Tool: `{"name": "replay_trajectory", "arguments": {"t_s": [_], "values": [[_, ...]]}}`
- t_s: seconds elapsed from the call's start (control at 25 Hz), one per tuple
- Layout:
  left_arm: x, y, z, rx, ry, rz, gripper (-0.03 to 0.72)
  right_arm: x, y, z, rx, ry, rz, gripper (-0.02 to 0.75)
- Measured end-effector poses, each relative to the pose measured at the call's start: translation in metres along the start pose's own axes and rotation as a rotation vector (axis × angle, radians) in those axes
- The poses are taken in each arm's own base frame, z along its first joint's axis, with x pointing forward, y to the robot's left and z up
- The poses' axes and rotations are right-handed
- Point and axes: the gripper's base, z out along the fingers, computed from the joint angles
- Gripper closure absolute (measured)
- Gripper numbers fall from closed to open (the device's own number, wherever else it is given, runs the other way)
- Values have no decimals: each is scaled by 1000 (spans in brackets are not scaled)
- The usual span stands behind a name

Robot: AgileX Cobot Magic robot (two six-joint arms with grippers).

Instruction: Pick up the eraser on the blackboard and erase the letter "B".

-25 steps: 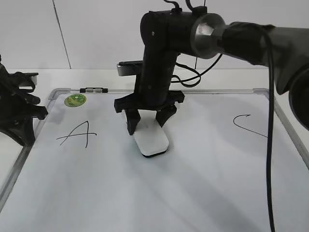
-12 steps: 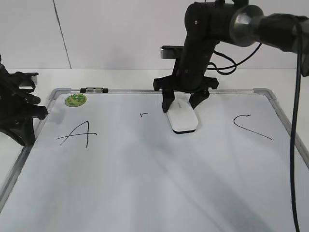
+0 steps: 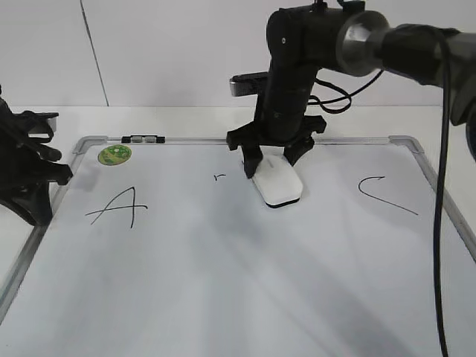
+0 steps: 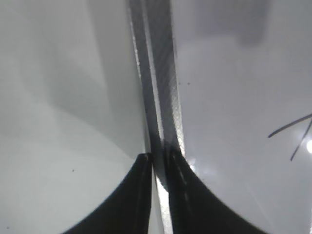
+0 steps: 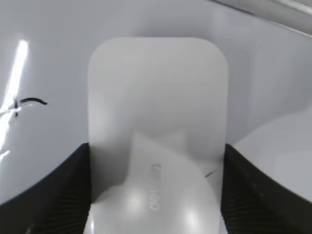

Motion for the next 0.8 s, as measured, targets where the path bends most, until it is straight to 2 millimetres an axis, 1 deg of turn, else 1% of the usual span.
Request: {"name": "replay_trajectory", "arguments": {"t_s": [0.12,0.28,0.4,0.56,0.8], "values": [[1,0,0,-3,9,2,604,1,15,1,26,-8,-80,204],[1,0,0,-2,15,2,604,2,45,2,-10,-19,-164,204],[2,0,0,-3,21,3,604,0,60,-2,-20,-33,-205,204],[2,0,0,-4,23,4,604,-4,73,0,-54,-42,-228,204],[3,1,0,-7,29,6,603,-4,77,5,-46,-31,-240,204]]}}
